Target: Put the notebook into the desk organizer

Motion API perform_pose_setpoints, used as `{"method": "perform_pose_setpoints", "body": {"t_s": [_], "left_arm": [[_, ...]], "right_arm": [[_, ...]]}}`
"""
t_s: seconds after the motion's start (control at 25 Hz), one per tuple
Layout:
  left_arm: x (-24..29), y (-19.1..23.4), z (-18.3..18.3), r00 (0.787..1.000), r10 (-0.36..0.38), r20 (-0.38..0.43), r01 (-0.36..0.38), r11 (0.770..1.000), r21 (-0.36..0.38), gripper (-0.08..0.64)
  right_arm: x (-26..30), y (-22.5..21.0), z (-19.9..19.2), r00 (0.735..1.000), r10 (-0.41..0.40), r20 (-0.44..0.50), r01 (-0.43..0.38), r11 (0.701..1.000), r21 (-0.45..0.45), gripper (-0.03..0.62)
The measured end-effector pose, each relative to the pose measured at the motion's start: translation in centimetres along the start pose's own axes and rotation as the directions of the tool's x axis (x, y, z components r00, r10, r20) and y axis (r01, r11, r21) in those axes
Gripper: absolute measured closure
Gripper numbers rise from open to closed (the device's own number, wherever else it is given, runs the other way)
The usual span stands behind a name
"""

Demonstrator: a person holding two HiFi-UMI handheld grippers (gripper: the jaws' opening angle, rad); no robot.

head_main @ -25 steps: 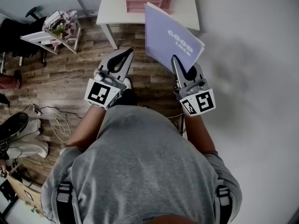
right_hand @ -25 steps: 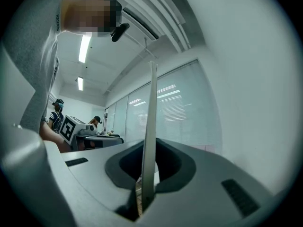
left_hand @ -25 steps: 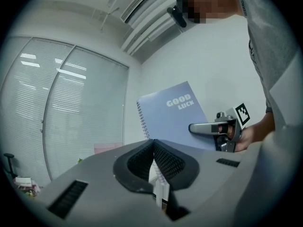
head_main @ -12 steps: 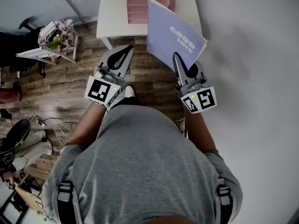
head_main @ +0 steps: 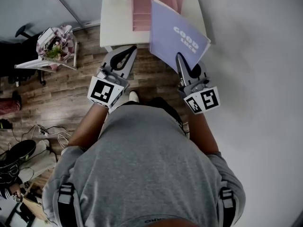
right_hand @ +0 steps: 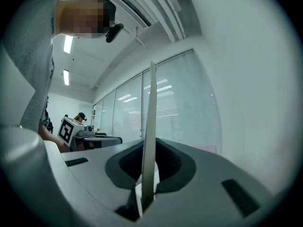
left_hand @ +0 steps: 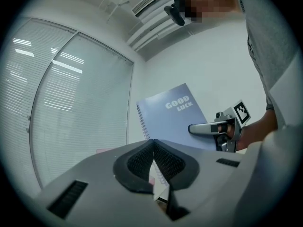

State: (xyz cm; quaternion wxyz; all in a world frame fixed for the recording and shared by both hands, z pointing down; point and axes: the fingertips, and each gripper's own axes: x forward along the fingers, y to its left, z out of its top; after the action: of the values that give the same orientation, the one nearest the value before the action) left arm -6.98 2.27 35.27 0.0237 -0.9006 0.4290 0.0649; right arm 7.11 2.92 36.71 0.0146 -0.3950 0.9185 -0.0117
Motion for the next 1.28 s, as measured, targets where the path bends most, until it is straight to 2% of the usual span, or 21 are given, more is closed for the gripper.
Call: {"method": "perform_pose_setpoints", "body": {"t_s": [0.36, 0.52, 0.72, 1.0, 1.16, 1.28], "left_arm": [[2.1, 3.4, -1.0, 1.0, 0.024, -0.019, -0.024, 1.0, 0.01, 0.54], [4.1, 5.2, -2.1, 0.996, 0.057, -0.068, -0.056, 0.998, 0.025, 0.54], [7.8, 8.6, -0.9, 0.996, 0.082, -0.041, -0.08, 0.996, 0.041, 0.54], [10.3, 9.4, -1.8, 0.993, 0.105, -0.054, -0.102, 0.993, 0.053, 0.54], [14.2, 11.8, -1.4, 0.989, 0.139, -0.047, -0.136, 0.989, 0.056, 0.54], [15.7, 12.8, -1.6, 0.983, 0.166, -0.072, -0.161, 0.985, 0.066, 0.54]], "right_arm": [[3.5, -2.9, -0.2, 1.0, 0.002, 0.011, -0.002, 0.999, 0.032, 0.554], [6.0, -5.4, -0.8, 0.999, 0.025, 0.028, -0.026, 0.998, 0.049, 0.554], [10.1, -9.2, -0.1, 0.999, 0.04, 0.029, -0.042, 0.997, 0.06, 0.554], [11.9, -11.7, -0.8, 0.997, 0.07, 0.026, -0.071, 0.994, 0.078, 0.554], [15.4, -15.1, -0.4, 0.994, 0.107, -0.017, -0.105, 0.99, 0.099, 0.554], [17.3, -16.9, -1.1, 0.988, 0.137, -0.067, -0.128, 0.983, 0.135, 0.554]]}}
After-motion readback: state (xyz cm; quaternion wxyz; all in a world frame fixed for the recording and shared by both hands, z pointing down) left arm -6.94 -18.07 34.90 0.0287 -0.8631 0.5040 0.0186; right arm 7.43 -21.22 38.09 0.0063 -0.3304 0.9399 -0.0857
